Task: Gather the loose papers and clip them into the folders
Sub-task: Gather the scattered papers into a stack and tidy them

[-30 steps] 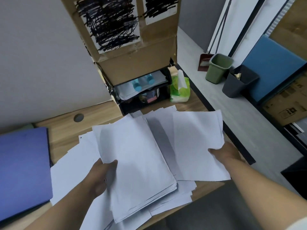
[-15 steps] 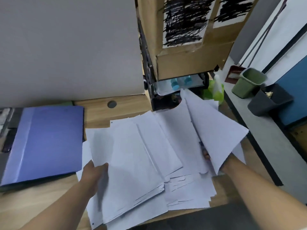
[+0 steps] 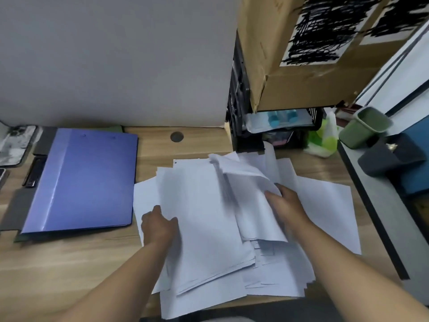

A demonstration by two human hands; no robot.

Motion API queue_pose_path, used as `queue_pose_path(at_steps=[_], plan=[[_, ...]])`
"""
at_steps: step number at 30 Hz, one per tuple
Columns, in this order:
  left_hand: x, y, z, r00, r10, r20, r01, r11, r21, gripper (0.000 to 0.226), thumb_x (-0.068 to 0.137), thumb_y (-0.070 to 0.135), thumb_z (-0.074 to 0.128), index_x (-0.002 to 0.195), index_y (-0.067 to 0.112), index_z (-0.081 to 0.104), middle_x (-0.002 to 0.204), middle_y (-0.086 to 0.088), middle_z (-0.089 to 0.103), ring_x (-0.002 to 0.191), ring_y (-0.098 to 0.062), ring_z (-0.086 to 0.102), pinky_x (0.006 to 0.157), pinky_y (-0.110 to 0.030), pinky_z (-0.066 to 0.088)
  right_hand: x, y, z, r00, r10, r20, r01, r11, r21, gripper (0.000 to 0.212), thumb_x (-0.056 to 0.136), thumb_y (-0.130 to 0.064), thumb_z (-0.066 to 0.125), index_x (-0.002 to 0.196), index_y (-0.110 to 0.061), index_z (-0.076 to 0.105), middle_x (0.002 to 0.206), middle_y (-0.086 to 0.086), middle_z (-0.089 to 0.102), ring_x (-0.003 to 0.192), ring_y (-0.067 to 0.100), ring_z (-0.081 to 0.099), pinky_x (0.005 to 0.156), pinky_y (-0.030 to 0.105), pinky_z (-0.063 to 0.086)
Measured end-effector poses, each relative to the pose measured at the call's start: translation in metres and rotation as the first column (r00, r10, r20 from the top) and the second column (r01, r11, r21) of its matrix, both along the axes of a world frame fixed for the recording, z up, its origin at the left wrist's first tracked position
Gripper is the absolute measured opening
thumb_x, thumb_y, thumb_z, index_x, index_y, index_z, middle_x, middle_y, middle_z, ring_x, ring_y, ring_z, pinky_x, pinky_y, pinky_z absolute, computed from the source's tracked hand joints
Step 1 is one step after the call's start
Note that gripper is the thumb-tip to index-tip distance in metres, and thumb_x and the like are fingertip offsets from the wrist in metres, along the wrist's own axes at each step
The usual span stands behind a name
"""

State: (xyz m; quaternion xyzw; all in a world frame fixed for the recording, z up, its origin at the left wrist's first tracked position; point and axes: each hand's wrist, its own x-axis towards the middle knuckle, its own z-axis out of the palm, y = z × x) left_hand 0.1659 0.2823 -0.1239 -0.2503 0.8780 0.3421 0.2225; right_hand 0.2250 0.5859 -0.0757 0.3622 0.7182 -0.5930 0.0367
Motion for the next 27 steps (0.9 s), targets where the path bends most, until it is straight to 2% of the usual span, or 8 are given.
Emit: queue_pose_path(at_steps=[5,9,13,16,18,21,23,27], plan=[[-0.006,0.015,0.009,0.999,-0.025,-0.019,0.028,0.985,0.168,0.013,0.086,0.014,0.060,0.099,0.010,0.061,0.104,-0.009,0.068,0.097,-0.036,0.067,0.089,-0.047,0.060,-0.010,0.024,0.028,0.958,-0.272,-0.090,0.227,0.912,-0.340,0.027,0.090,-0.011,0.066,0.117,-0.008,0.070,0.103,0.012,0.078,0.093,0.033,0.075,0.073,0.041,0.061],[-0.011,0.022,0.019,1.000,0.003,-0.018,0.003,0.945,0.328,0.020,0.095,0.012,0.056,0.114,0.014,0.061,0.108,-0.004,0.068,0.100,-0.030,0.065,0.087,-0.040,0.054,-0.005,0.032,0.027,0.998,-0.063,-0.016,0.049,0.889,-0.455,0.031,0.092,-0.012,0.064,0.122,-0.004,0.069,0.112,0.016,0.076,0.103,0.036,0.071,0.085,0.043,0.058],[-0.017,0.011,0.015,0.998,0.020,-0.057,-0.006,0.970,0.241,0.022,0.092,0.017,0.059,0.112,0.010,0.066,0.110,-0.007,0.068,0.102,-0.033,0.066,0.089,-0.042,0.057,-0.003,0.010,-0.003,0.966,0.203,0.159,-0.194,0.978,-0.072,0.029,0.094,-0.010,0.066,0.122,-0.004,0.069,0.116,0.009,0.074,0.106,0.029,0.070,0.093,0.037,0.054],[-0.017,0.002,0.004,0.999,0.033,-0.029,-0.033,0.999,-0.025,0.041,0.089,0.036,0.061,0.124,0.014,0.065,0.138,-0.012,0.055,0.127,-0.036,0.053,0.099,-0.053,0.053,-0.004,-0.019,-0.026,0.894,0.306,0.327,-0.386,0.896,0.218,0.022,0.083,-0.039,0.069,0.098,-0.024,0.071,0.108,0.000,0.070,0.106,0.024,0.067,0.087,0.031,0.053],[-0.013,0.001,0.003,0.993,0.121,0.005,-0.120,0.991,-0.055,0.058,0.094,0.041,0.061,0.143,0.013,0.051,0.155,-0.015,0.038,0.144,-0.035,0.035,0.110,-0.052,0.043,-0.007,-0.034,-0.038,0.853,0.299,0.427,-0.460,0.818,0.346,0.030,0.073,-0.051,0.065,0.091,-0.027,0.059,0.113,-0.002,0.057,0.113,0.023,0.055,0.086,0.035,0.052],[-0.007,0.003,0.004,0.976,0.218,-0.002,-0.218,0.976,-0.016,0.075,0.090,0.039,0.068,0.149,0.003,0.039,0.156,-0.018,0.039,0.144,-0.039,0.036,0.111,-0.055,0.042,-0.011,-0.050,-0.044,0.863,0.286,0.415,-0.448,0.815,0.369,0.059,0.081,-0.044,0.070,0.130,-0.024,0.044,0.133,-0.001,0.040,0.130,0.022,0.037,0.093,0.038,0.045],[-0.008,0.003,0.004,0.970,0.244,-0.017,-0.244,0.969,-0.024,0.083,0.088,0.037,0.072,0.153,0.003,0.034,0.158,-0.017,0.038,0.146,-0.038,0.034,0.112,-0.053,0.039,-0.018,-0.060,-0.043,0.895,0.286,0.342,-0.391,0.873,0.291,0.081,0.085,-0.039,0.072,0.151,-0.020,0.028,0.142,0.004,0.038,0.135,0.026,0.040,0.101,0.038,0.044],[-0.015,-0.007,0.004,0.955,0.296,0.013,-0.295,0.954,-0.052,0.087,0.084,0.036,0.078,0.149,-0.002,0.035,0.151,-0.024,0.042,0.142,-0.040,0.037,0.111,-0.050,0.040,-0.027,-0.063,-0.044,0.908,0.231,0.349,-0.312,0.930,0.196,0.086,0.091,-0.029,0.069,0.157,-0.010,0.016,0.131,0.007,0.055,0.119,0.028,0.056,0.093,0.033,0.047]])
